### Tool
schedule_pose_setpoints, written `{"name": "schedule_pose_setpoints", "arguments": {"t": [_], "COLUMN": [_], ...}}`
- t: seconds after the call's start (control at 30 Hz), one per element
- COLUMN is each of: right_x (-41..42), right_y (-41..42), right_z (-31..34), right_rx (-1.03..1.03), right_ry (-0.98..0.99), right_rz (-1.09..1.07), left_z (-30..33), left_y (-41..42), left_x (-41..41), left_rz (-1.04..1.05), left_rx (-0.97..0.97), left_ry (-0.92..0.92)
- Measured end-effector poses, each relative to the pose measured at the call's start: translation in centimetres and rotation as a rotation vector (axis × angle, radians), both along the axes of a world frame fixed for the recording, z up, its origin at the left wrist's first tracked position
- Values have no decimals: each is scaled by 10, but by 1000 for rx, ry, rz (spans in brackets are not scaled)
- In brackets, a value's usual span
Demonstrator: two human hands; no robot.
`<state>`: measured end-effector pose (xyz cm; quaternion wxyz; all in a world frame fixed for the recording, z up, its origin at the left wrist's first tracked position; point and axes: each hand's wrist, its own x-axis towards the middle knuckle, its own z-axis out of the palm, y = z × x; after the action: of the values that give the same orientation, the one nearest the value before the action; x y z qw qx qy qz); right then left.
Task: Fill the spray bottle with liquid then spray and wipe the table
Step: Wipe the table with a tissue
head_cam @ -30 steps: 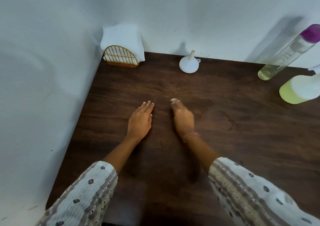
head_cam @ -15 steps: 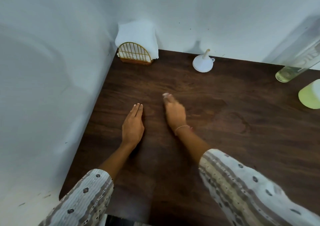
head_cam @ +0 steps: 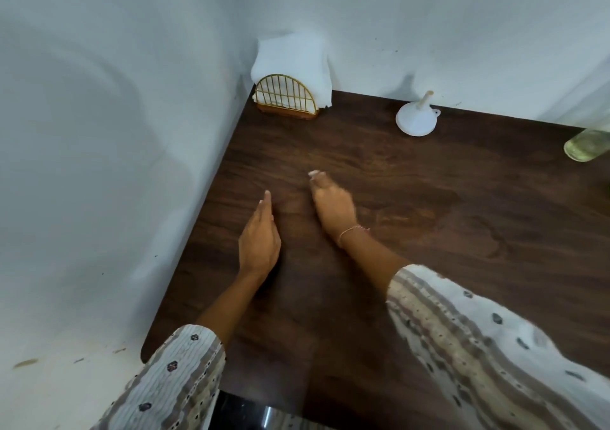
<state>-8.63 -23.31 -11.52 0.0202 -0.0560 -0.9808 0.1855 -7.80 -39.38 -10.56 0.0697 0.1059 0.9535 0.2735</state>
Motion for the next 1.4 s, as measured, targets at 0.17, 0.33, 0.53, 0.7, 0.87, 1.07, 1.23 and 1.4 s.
{"name": "schedule_pose_setpoints", "arguments": {"t": [0.17,0.33,0.53,0.7,0.87,1.07,1.23,1.4], "right_x": [91,59,23,66,48,123,175,135], "right_y": [-48,40,-41,-39,27,-54,43,66], "right_z": [-1,8,13,18,16,10,13,16], "right_rx": [8,107,8,-4,99,20,-15,12], "right_ry": [-69,-6,-91,-108,-129,-125,-85,-92], "right_rz": [586,162,186,396,147,533,313,-112], "left_z": [-4,-14,-6,-5,-5,0,-2,-5], "left_y": [-23,-28,-30,-41,-41,-34,-17,12], "left_x": [-2,2,8,19,32,46,65,88], "left_rz": [85,-17,22,36,29,30,-44,-142], "left_rx": [13,-118,-76,-131,-125,-210,-230,-259], "left_ry": [14,72,23,28,29,8,50,64]}}
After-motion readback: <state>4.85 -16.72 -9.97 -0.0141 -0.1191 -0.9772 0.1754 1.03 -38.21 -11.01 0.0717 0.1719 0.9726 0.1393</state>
